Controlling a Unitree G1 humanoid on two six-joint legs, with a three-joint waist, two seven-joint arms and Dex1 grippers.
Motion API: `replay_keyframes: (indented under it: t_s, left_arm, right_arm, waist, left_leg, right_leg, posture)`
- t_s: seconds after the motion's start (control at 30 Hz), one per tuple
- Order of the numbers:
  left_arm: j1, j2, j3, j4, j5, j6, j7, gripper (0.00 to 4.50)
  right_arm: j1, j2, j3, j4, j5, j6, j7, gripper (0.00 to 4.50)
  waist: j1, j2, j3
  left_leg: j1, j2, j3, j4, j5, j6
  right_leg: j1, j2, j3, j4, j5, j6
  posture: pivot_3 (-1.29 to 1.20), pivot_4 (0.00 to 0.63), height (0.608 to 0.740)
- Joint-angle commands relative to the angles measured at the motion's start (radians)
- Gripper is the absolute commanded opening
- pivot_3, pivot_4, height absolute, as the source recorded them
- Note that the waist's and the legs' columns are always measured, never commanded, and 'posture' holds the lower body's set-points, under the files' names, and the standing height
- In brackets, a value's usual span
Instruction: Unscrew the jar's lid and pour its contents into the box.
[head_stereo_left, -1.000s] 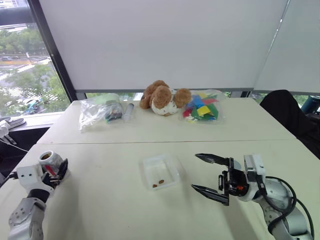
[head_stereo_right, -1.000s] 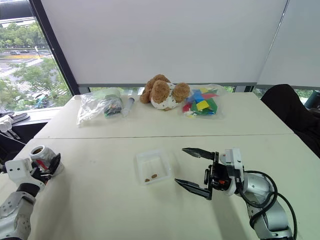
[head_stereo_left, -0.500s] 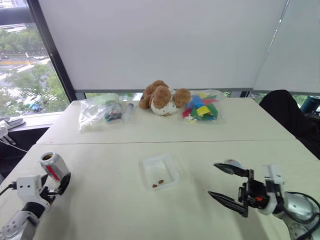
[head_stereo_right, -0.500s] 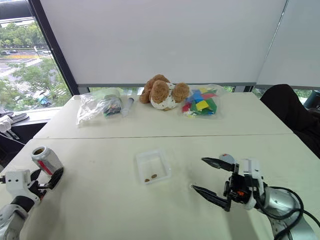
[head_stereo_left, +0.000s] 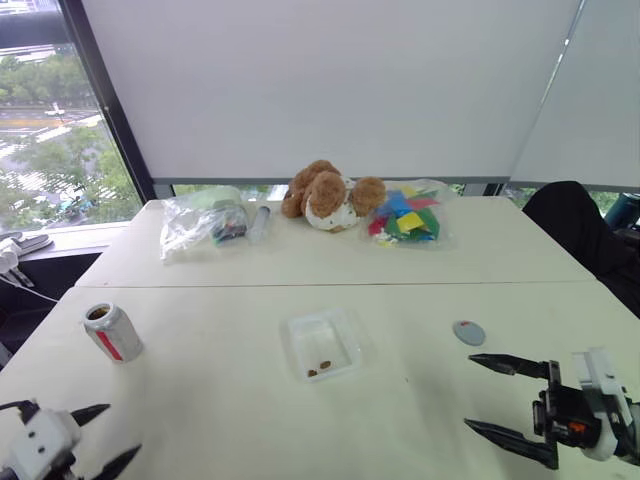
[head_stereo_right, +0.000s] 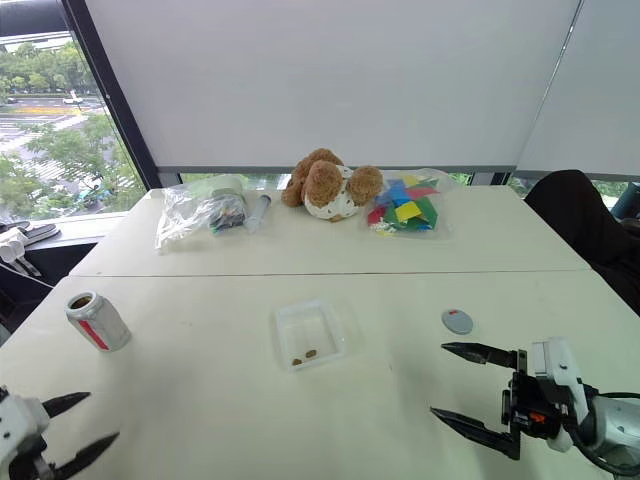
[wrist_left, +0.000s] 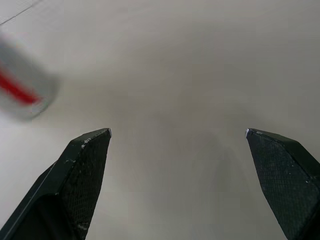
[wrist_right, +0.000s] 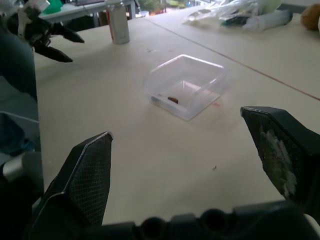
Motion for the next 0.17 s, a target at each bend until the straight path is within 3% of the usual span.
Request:
replay_keyframes:
  t_s: [0.03, 0.17]
  left_arm:
    - [-0.043, 0.026, 0.03, -0.044, -0.034, 0.015, -0.034, 4.45]
    - [-0.127, 0.012, 0.011, -0.073, -0.054, 0.066, -0.018, 4.45]
  right_arm:
    - [-0.036, -0.023, -0.013, 0.0, 0.009, -0.001, 0.008, 4.5]
    - [-0.074, -0.017, 0.01, 0.001, -0.01, 0.007, -0.013, 4.5]
  waist:
    - [-0.002, 0.001, 0.001]
    - [-0.002, 0.002, 0.001]
  left_leg:
    - [0.0, 0.001, 0.0, 0.0, 0.0, 0.0]
    - [0.0, 0.002, 0.001, -0.001, 0.0, 0.0]
  right_leg:
    - [0.0, 0.0, 0.0, 0.0, -0.002, 0.003]
    - [-0.001, 0.002, 0.0, 0.0, -0.002, 0.003]
  posture:
    - [0.0, 0.15, 0.74]
    - [0.0, 0.15, 0.74]
